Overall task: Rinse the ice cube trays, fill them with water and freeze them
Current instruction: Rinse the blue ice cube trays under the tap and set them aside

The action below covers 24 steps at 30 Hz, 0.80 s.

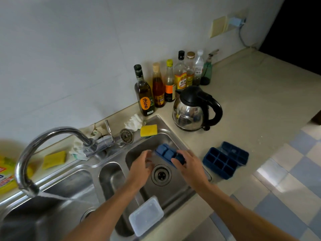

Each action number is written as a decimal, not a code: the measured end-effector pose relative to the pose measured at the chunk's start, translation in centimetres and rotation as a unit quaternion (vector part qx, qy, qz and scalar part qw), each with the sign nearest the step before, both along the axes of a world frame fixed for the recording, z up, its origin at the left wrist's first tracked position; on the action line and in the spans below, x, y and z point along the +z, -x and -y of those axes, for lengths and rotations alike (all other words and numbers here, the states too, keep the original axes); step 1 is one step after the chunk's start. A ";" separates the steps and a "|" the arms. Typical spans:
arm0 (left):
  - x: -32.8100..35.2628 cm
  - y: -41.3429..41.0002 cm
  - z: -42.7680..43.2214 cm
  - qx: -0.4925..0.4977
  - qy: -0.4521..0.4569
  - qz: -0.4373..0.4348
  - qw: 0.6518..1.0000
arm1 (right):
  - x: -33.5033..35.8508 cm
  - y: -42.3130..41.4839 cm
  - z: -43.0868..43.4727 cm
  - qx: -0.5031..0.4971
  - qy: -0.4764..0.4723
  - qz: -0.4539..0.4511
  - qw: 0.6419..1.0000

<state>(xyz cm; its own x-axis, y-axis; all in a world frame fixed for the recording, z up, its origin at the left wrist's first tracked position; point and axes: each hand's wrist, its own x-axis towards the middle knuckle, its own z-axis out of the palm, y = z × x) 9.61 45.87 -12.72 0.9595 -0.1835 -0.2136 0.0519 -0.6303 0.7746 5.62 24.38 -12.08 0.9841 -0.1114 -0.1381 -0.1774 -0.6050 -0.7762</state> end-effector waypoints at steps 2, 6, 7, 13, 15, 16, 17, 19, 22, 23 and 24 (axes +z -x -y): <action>0.2 -0.7 1.0 0.016 0.013 0.030 0.999 | 0.7 -0.9 0.2 -0.024 -0.067 -0.029 0.997; 1.2 -1.8 3.2 0.037 0.037 0.086 0.995 | 2.5 -2.0 1.6 -0.085 -0.360 -0.176 0.912; 1.5 -2.0 3.7 0.039 0.044 0.091 0.994 | 2.9 -2.0 2.2 -0.097 -0.414 -0.204 0.882; 3.3 -2.6 8.7 0.049 0.107 0.045 0.992 | 4.2 -2.1 8.3 -0.035 -0.459 -0.274 0.844; 3.8 -2.3 11.1 0.064 0.114 0.032 0.991 | 4.5 -2.1 11.1 -0.016 -0.396 -0.247 0.884; 4.0 -2.1 12.3 0.071 0.113 0.026 0.991 | 4.7 -2.1 12.6 -0.017 -0.349 -0.220 0.911; 4.1 -1.8 13.5 0.077 0.106 0.019 0.991 | 4.8 -2.1 14.2 -0.024 -0.296 -0.187 0.936; 4.2 -1.1 15.7 0.075 0.082 0.002 0.994 | 4.9 -2.3 17.6 -0.045 -0.188 -0.115 0.974; 4.1 0.0 18.6 0.058 0.046 -0.031 0.997 | 3.9 -2.3 22.4 -0.051 -0.032 -0.062 0.996; 3.9 0.2 19.4 0.054 0.031 -0.037 0.997 | 3.3 -2.2 23.7 -0.041 0.013 -0.057 0.997; 3.7 0.4 20.1 0.046 0.013 -0.042 0.998 | 2.6 -2.0 24.8 -0.026 0.048 -0.055 0.997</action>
